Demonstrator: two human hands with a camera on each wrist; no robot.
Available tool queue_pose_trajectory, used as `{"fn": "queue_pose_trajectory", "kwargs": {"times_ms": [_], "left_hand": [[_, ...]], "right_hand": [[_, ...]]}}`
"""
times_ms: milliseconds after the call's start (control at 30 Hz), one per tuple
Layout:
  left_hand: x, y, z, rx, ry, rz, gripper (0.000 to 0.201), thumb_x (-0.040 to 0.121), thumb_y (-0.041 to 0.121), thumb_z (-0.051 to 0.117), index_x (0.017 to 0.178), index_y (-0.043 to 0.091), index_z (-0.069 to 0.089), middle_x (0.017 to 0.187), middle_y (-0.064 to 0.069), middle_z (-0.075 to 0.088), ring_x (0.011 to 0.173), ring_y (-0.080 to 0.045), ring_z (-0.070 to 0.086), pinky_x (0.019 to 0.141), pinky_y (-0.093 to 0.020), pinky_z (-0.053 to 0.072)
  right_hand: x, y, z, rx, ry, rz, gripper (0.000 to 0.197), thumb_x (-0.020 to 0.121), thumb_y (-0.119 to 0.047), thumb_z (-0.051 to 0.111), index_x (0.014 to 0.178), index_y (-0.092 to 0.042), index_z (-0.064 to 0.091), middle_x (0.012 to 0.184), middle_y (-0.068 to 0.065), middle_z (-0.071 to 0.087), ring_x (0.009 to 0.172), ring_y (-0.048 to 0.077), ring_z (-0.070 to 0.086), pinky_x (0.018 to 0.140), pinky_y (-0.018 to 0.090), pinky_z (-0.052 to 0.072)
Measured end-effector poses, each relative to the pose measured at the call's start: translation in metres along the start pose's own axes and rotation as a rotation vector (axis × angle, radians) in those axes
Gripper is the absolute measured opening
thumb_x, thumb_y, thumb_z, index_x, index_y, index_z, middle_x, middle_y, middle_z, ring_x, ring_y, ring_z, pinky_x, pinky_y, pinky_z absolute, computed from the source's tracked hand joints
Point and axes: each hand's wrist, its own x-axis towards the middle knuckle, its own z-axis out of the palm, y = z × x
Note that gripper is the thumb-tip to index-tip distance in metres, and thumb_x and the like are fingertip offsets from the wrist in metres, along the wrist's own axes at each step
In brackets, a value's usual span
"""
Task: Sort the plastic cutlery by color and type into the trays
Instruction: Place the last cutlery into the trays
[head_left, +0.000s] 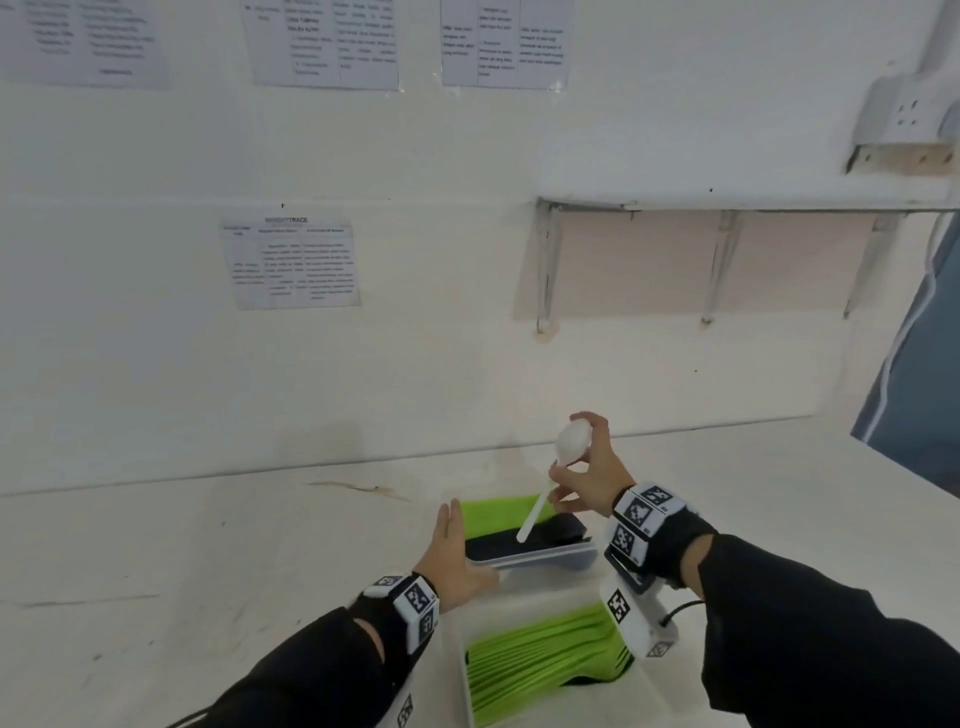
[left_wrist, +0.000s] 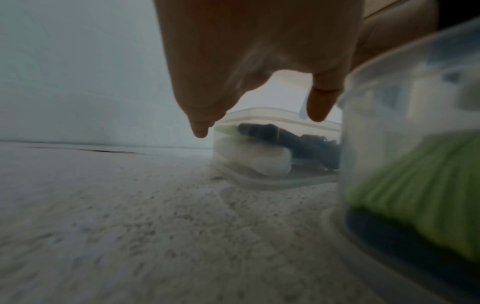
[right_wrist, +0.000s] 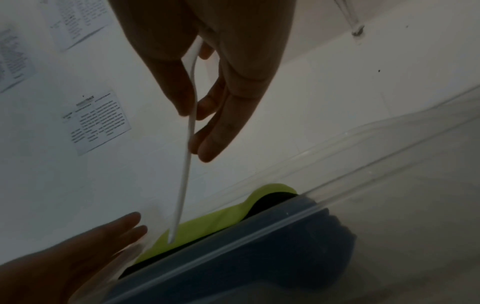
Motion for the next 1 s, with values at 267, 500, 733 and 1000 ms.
{"fn": "queue_pose_trajectory", "kwargs": {"times_ms": [267, 500, 733, 1000], "left_hand": [[0.031, -0.003, 0.003, 0.135, 0.028, 0.015, 0.132, 0.071, 0.048, 0.076, 0.143, 0.006, -0.026, 0.151, -0.011, -0.031, 0.145, -0.021, -0.012, 0.115, -0.026, 0.012], [0.034, -0.005, 0.009, 0.081, 0.05, 0.0, 0.131, 0.072, 0.046, 0.075, 0.142, 0.004, -0.028, 0.149, -0.007, -0.036, 0.144, -0.019, -0.017, 0.118, -0.026, 0.009], [0.036, -0.007, 0.011, 0.001, 0.062, -0.009, 0.13, 0.073, 0.037, 0.077, 0.142, 0.007, -0.03, 0.15, -0.004, -0.036, 0.144, -0.015, -0.016, 0.112, -0.018, 0.006], [0.033, -0.009, 0.01, -0.097, 0.09, -0.01, 0.133, 0.068, 0.032, 0.082, 0.143, 0.008, -0.026, 0.154, -0.001, -0.026, 0.145, -0.014, -0.011, 0.118, -0.025, 0.005]], "right_hand": [[0.014, 0.018, -0.006, 0.07, -0.097, 0.061, 0.04, 0.089, 0.003, 0.052, 0.112, -0.02, 0.029, 0.092, 0.008, 0.048, 0.052, 0.022, 0.058, 0.063, 0.039, 0.059], [0.026, 0.025, -0.02, 0.0, -0.047, -0.078, 0.045, 0.082, 0.006, 0.062, 0.112, -0.022, 0.046, 0.085, 0.01, 0.054, 0.056, 0.017, 0.053, 0.053, 0.022, 0.05], [0.025, 0.037, -0.031, 0.005, -0.018, -0.102, 0.042, 0.078, 0.011, 0.065, 0.089, -0.024, 0.045, 0.09, 0.01, 0.051, 0.061, 0.022, 0.058, 0.052, 0.018, 0.053], [0.026, 0.046, -0.036, -0.097, -0.159, -0.053, 0.04, 0.078, 0.013, 0.064, 0.085, -0.018, 0.039, 0.076, 0.01, 0.052, 0.057, 0.019, 0.057, 0.055, 0.025, 0.053]]}}
